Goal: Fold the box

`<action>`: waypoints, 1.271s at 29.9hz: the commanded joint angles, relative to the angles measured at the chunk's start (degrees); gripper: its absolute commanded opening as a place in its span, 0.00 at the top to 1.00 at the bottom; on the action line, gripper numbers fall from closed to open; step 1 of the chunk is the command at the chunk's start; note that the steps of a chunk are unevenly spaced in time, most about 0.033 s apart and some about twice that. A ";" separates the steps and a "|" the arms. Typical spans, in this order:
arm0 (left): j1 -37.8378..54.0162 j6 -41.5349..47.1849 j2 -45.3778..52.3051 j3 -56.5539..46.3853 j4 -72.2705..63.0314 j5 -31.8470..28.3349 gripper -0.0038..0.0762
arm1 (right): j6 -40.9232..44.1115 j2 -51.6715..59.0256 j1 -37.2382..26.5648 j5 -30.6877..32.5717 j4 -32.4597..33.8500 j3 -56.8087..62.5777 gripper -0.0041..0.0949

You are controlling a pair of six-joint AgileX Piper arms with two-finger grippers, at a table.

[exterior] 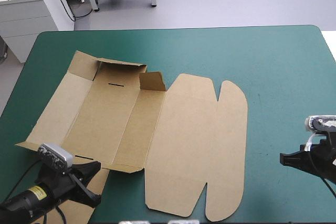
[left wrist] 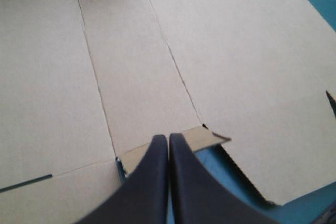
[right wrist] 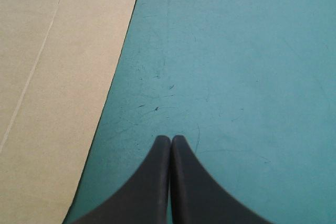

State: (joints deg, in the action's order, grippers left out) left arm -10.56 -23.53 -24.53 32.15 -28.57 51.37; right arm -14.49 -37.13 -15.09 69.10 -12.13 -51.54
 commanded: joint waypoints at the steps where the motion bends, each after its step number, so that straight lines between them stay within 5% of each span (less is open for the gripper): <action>1: -0.22 3.50 -6.99 7.66 -1.95 -1.42 0.96 | 0.04 0.81 -0.45 -2.62 -0.95 -0.04 0.98; 5: -0.22 5.43 -17.23 16.80 0.01 3.23 0.96 | 0.04 0.91 -0.45 -2.63 -0.95 0.18 0.98; 13: 0.63 5.05 -37.20 31.78 2.27 2.22 0.96 | -0.35 0.91 -0.45 -2.51 -1.86 0.18 0.98; 27: 38.64 -6.11 -56.41 44.18 -14.02 9.33 0.96 | -3.39 0.91 -0.45 -1.28 -3.13 0.18 0.98; 38: 49.03 -14.29 -63.72 47.21 -7.93 13.87 0.96 | -3.39 0.91 -0.45 -1.28 -3.13 0.18 0.98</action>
State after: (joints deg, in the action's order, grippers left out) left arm 38.10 -35.76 -88.64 76.03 -36.23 63.28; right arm -17.37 -36.11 -15.15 70.26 -14.38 -49.83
